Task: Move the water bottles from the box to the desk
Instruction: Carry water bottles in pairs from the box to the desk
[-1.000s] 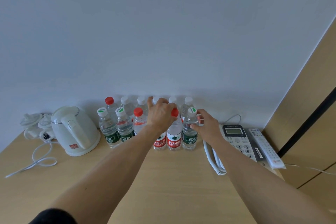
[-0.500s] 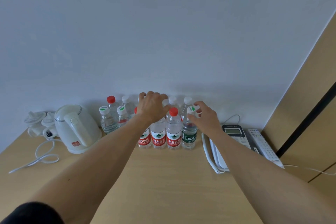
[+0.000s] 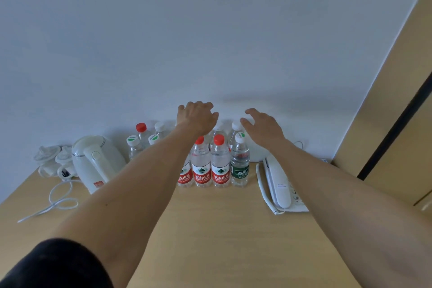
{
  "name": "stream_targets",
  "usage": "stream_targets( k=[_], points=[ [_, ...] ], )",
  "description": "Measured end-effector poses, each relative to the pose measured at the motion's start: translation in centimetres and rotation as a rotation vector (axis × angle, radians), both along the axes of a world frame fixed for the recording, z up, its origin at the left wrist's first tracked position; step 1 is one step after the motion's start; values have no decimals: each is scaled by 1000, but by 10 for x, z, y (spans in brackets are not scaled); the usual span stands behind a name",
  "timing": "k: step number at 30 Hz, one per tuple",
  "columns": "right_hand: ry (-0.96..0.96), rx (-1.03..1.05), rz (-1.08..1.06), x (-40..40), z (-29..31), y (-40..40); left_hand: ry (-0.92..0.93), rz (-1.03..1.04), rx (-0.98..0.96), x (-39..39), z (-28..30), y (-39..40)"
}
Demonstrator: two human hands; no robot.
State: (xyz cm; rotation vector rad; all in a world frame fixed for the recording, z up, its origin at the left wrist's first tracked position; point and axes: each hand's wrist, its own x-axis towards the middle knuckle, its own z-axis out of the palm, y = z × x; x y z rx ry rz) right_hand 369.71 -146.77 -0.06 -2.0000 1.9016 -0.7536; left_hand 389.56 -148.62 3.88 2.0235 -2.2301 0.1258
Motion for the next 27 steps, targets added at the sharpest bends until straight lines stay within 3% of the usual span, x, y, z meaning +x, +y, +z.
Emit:
stream_targets(
  k=[7, 14, 27],
  points=[
    [69, 27, -70, -18, 19, 33, 1, -134, 3, -35, 4, 7],
    [108, 113, -280, -45, 19, 93, -6, -335, 26, -71, -2, 35],
    [258, 539, -680, -71, -36, 304, -26, -817, 241, -159, -70, 170]
  ],
)
